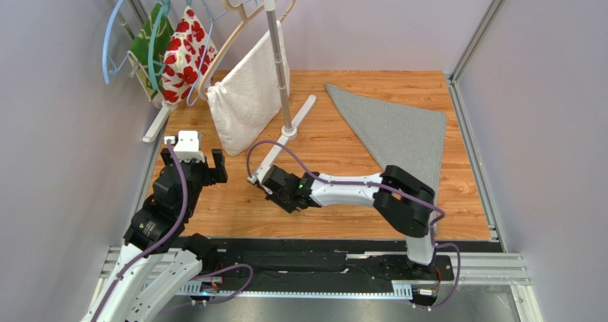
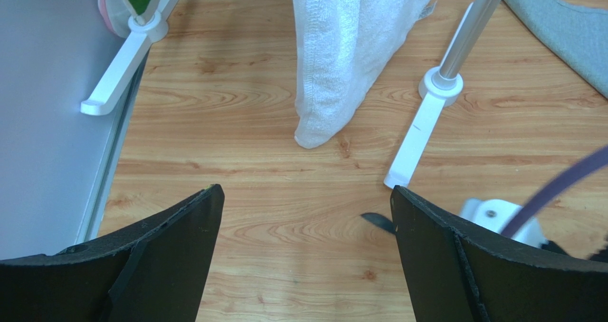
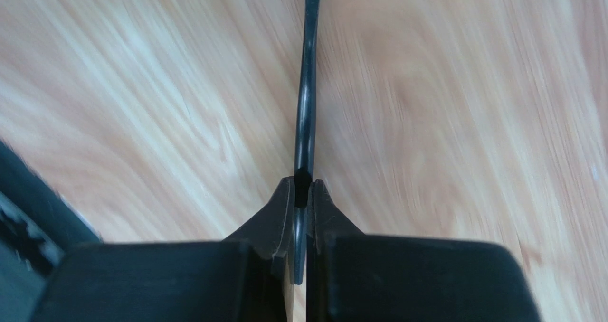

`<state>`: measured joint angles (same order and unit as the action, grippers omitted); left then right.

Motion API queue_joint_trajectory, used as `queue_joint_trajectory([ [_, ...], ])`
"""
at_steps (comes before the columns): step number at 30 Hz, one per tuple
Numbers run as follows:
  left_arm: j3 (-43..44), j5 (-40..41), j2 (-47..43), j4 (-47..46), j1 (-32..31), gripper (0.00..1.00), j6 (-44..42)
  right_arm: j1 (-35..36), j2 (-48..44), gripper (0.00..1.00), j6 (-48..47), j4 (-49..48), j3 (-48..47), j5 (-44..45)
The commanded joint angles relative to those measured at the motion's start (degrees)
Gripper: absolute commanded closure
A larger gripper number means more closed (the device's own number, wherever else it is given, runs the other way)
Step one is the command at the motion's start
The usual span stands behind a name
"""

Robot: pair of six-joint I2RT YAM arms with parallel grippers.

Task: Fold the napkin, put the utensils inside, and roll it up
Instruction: Grab a utensil with the right arm, then place the utensil onto the napkin

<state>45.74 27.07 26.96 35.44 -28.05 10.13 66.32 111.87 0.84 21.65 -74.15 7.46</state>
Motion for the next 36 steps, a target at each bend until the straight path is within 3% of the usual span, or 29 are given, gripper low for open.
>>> queue_joint_trajectory([
  [1, 0.5, -0.1, 0.0, -0.9, -0.1, 0.04, 0.3, -0.5, -12.3, 1.0, 3.7, 4.0, 4.8, 4.9],
  [11, 0.4, -0.5, 0.2, -0.9, -0.1, 0.04, 0.3, -10.4, -28.3, 1.0, 6.0, 9.5, 15.3, 10.7],
  [15, 0.3, -0.5, 0.3, -1.0, -0.1, 0.04, 0.2, -20.1, -32.1, 1.0, 3.1, 10.0, 16.7, 11.1],
  [24, 0.3, -0.6, 0.2, -0.9, -0.1, 0.04, 0.2, -39.7, -25.5, 1.0, -7.3, 7.4, 11.8, 10.3],
  [36, 0.2, -1.0, -0.5, -0.7, -0.1, 0.04, 0.2, -51.8, -19.4, 1.0, -17.5, 0.1, 13.9, 0.9],
])
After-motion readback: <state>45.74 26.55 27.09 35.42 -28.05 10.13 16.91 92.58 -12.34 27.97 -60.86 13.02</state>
